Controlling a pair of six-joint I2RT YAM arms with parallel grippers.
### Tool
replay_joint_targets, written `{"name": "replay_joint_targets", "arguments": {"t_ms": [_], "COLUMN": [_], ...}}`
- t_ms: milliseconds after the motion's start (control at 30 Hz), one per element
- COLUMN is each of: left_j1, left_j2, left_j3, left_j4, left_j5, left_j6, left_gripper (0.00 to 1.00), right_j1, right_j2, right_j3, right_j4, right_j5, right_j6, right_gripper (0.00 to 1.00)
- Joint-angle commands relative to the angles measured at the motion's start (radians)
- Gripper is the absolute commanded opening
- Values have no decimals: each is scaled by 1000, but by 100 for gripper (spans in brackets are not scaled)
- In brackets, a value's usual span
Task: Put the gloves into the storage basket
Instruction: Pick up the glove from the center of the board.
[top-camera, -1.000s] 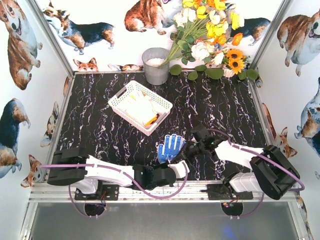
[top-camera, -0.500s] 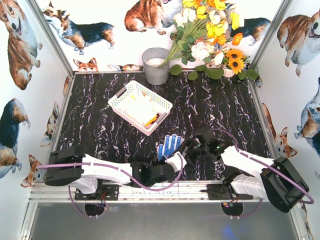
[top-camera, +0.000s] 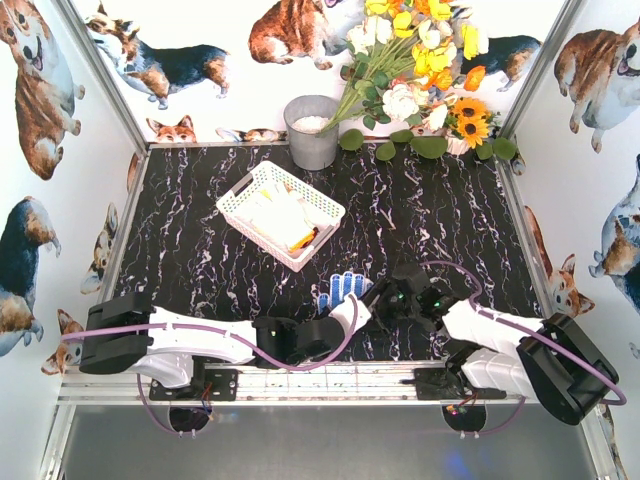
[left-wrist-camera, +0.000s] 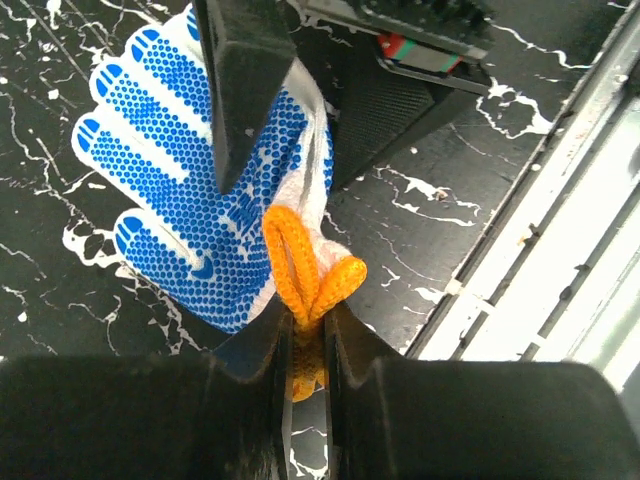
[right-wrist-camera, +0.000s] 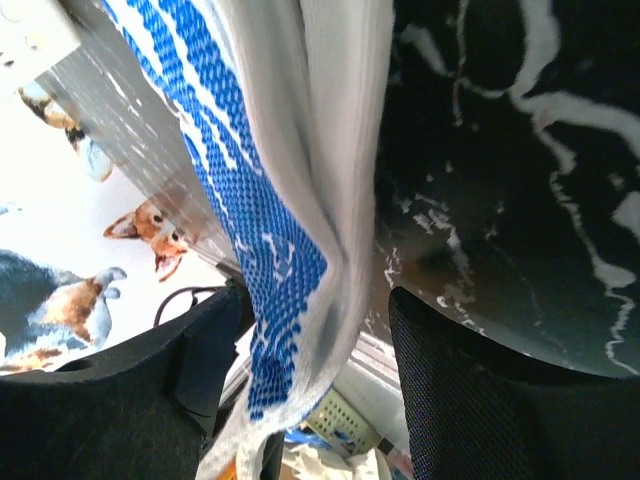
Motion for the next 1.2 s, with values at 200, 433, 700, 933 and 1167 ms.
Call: {"name": "replay_joint_targets", "arguments": {"t_ms": [200, 433, 700, 933, 1167], "left_j1": [12, 16, 18, 48, 204], "left_j2": [-35, -56, -59, -85, -226], "left_j3": [-2, -7, -6, -21, -121], "left_j4": [63, 56, 31, 27, 104], "left_j5": [106, 165, 258, 264, 345], "left_j6": [29, 40, 31, -26, -232], "left_gripper": [0, 0, 0, 15, 97], "right_j1": [22, 44, 48, 48, 48], "right_j2": [57, 147, 230, 219, 187], "right_j3": [-31, -20, -5, -10, -14], "right_j4": [199, 290, 386, 402, 439], "right_j5": [48, 11, -41, -52, -52], "right_j6": [24, 15, -14, -29, -44], "right_gripper": [61, 58, 32, 0, 0]}}
